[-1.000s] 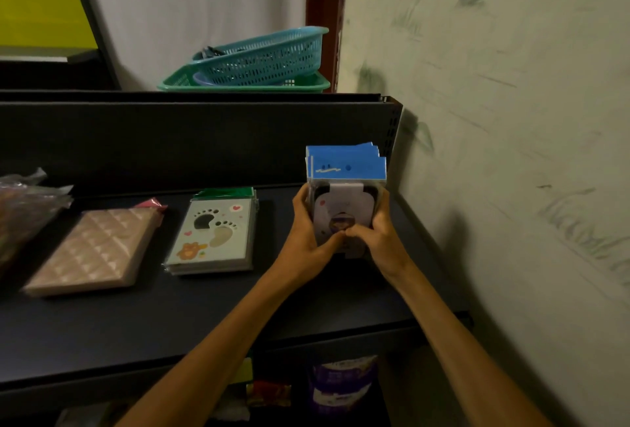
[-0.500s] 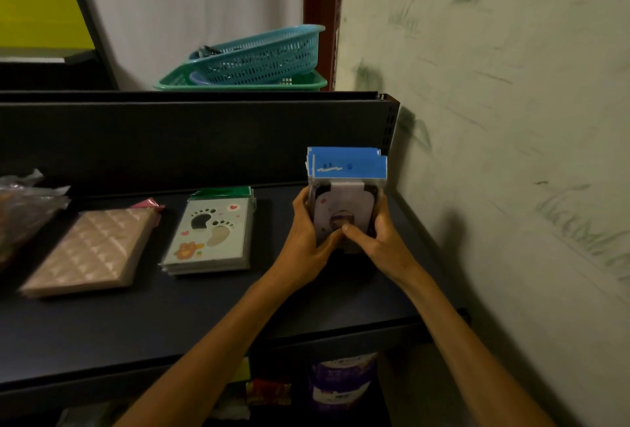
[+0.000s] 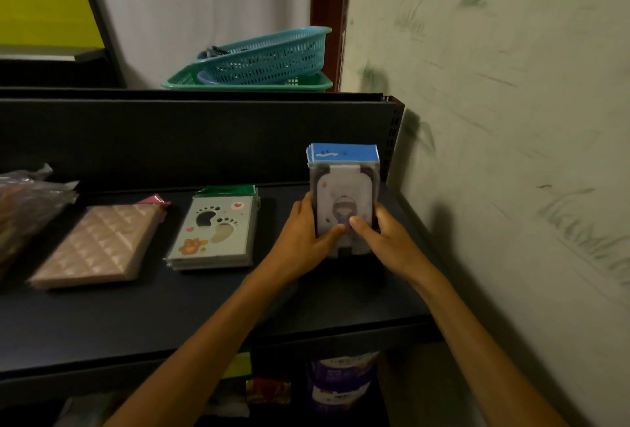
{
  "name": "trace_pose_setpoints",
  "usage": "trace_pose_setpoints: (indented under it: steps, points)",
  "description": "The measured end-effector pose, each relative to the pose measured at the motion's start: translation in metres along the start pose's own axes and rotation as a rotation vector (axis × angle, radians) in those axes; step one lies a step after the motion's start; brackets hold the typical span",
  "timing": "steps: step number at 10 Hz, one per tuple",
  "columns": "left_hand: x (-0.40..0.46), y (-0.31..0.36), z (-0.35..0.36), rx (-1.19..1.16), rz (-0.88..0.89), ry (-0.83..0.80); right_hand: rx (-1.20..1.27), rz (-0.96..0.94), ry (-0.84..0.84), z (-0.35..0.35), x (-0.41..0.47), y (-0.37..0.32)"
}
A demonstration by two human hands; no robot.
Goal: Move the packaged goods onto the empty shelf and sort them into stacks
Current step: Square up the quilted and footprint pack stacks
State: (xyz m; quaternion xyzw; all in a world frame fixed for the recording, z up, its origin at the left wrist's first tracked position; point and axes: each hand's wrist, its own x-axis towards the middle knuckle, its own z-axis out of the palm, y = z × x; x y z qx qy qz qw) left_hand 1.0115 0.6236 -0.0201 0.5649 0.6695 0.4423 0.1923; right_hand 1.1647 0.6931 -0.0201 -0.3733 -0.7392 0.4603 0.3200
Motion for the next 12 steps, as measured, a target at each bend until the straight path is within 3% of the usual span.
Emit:
trace_pose_setpoints:
  steps: [1,4,6,9,12]
  points:
    - [0.010,0.001,-0.007,0.105,-0.161,-0.071,0.003,0.155,0.004,-0.001,0.007,-0.003]
    - [0.032,0.008,-0.014,-0.098,-0.536,-0.192,-0.130,0.369,-0.058,0.004,0.025,-0.015]
    - [0.036,0.003,-0.015,0.073,-0.550,-0.209,-0.266,0.361,-0.057,0.009,0.027,-0.017]
    - [0.034,0.006,-0.011,0.119,-0.574,-0.215,-0.374,0.325,-0.051,0.011,0.027,-0.013]
    - [0.017,0.017,-0.021,0.333,-0.382,-0.172,-0.583,0.329,0.062,0.015,0.021,-0.007]
